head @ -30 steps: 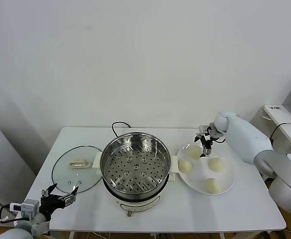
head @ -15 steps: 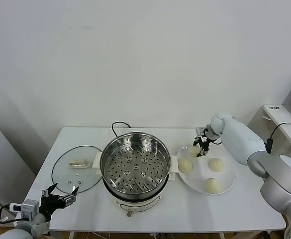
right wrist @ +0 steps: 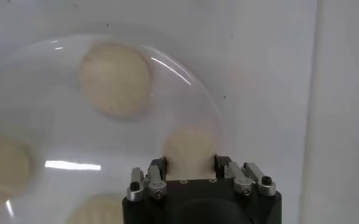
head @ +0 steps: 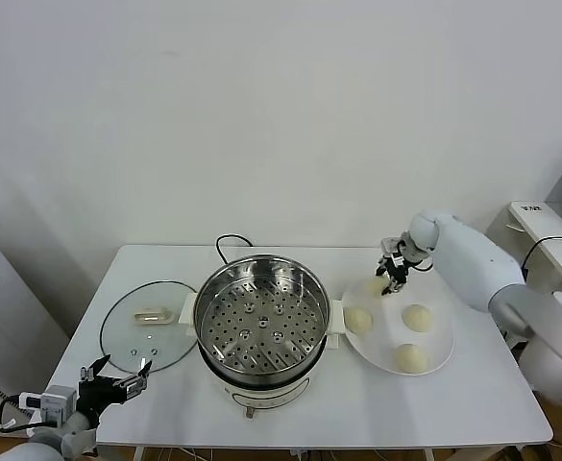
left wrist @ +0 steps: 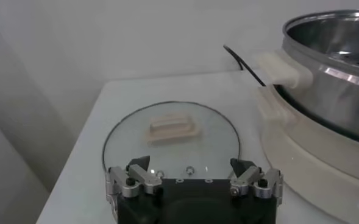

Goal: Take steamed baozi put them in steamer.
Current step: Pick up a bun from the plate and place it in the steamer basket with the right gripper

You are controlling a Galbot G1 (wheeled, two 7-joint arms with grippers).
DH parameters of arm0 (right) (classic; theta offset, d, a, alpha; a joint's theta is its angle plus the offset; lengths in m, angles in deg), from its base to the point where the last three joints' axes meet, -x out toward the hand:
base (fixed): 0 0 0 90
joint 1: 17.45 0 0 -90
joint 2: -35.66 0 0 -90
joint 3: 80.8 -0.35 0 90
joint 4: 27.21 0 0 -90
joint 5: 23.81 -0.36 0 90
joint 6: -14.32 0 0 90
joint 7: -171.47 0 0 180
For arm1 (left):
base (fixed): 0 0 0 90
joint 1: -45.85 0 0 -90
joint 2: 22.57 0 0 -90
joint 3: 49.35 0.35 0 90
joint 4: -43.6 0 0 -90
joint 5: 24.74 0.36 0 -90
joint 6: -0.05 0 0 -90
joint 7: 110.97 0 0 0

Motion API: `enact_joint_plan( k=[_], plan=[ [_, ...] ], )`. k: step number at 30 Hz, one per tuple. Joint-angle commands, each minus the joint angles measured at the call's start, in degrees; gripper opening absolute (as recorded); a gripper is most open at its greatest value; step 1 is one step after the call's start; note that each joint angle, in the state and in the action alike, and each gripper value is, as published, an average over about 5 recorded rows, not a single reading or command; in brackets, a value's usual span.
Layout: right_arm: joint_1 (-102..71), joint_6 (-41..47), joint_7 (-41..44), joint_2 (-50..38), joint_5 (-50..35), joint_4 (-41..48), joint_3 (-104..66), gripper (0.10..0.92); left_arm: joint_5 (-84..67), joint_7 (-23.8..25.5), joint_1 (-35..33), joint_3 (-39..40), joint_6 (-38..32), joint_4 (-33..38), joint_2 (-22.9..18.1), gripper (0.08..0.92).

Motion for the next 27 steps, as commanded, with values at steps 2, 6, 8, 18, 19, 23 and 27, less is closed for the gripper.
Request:
enact_joint_plan(
  k=[2, 6, 8, 18, 19, 23, 27],
  plan=[
    [16.11, -3.91, 2.01, -4.43, -11.6, -13.03, 10.11, 0.492, 0.16, -0.15, 0.08, 0.08, 0.21, 0.37, -0.03, 0.823],
    [18.93, -10.15, 3.01, -2.07, -13.72, -14.69, 9.94, 0.492, 0.3, -0.2, 0.28, 0.19, 0.35, 0.47, -0.01, 0.823],
    [19.53, -14.27, 3.63, 0.18, -13.95, -14.43, 9.59, 0.492, 0.34, -0.24, 0.41, 0.22, 0.42, 0.52, -0.02, 0.823],
    [18.35, -33.77, 7.92, 11.47, -12.21, -14.6, 5.92, 0.501, 0.37, -0.38, 0.76, 0.12, 0.64, 0.75, -0.09, 0.823],
    [18.09, -34.39, 7.88, 11.94, -11.9, -15.58, 5.95, 0.501, 0.37, -0.38, 0.79, 0.13, 0.63, 0.7, -0.09, 0.823],
    [17.16, -36.74, 7.97, 13.25, -9.96, -19.18, 6.15, 0.501, 0.35, -0.35, 0.87, 0.19, 0.62, 0.57, -0.04, 0.823],
    [16.55, -38.05, 8.55, 13.21, -7.88, -22.63, 7.36, 0.501, 0.34, -0.33, 0.96, 0.22, 0.61, 0.7, 0.06, 0.823]
  ],
)
